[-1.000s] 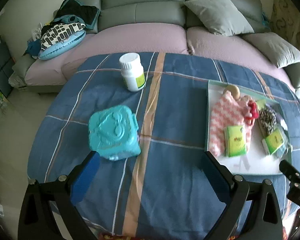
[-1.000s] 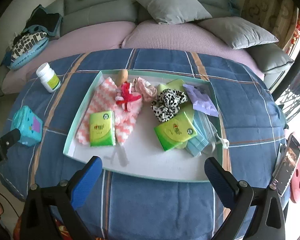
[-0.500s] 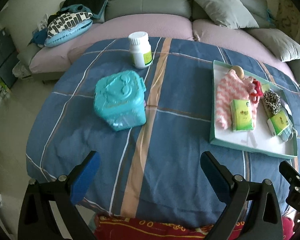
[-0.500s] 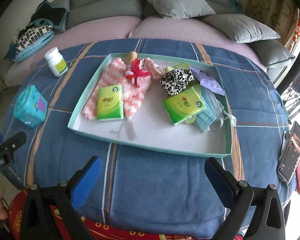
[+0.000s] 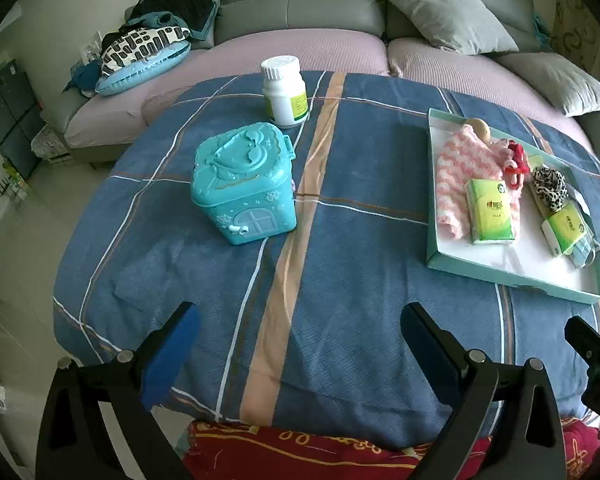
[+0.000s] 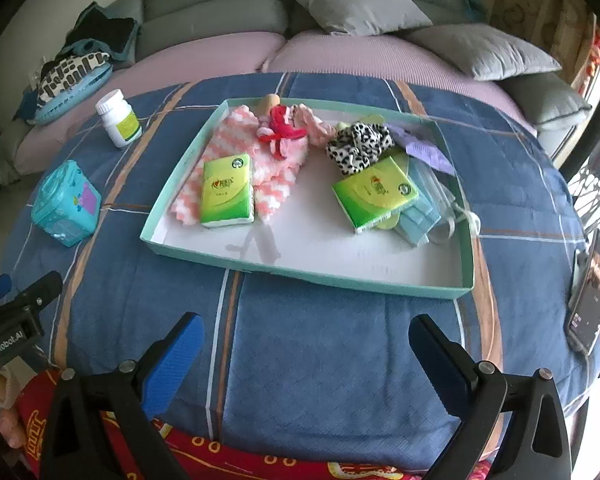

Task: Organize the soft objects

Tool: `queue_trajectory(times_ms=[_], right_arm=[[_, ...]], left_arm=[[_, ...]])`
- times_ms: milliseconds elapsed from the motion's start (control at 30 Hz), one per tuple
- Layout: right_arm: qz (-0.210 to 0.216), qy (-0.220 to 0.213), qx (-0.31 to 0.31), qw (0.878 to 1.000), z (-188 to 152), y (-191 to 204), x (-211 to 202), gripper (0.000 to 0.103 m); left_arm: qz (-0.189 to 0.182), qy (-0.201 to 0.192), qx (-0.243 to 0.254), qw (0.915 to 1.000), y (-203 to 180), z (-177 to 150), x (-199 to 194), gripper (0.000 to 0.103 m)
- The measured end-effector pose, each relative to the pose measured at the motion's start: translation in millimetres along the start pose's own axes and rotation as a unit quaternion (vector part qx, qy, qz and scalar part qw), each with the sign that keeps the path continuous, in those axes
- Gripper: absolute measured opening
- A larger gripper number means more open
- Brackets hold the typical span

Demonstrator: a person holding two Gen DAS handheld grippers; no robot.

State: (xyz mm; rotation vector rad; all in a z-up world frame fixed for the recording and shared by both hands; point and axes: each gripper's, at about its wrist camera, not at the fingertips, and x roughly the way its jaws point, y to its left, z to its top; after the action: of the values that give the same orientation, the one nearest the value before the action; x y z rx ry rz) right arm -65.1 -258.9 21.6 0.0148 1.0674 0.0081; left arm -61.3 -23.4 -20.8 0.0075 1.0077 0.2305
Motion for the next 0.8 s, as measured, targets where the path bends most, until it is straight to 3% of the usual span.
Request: queue_trajectory(times_ms=[800], right_arm=[[-0.009,-0.008,0.003,1.000,-1.5,-1.8,-0.9,0.103]], left_arm=[[0.010,-0.008,0.005,0.9999,-2.9,-1.2,-0.1,0.100]])
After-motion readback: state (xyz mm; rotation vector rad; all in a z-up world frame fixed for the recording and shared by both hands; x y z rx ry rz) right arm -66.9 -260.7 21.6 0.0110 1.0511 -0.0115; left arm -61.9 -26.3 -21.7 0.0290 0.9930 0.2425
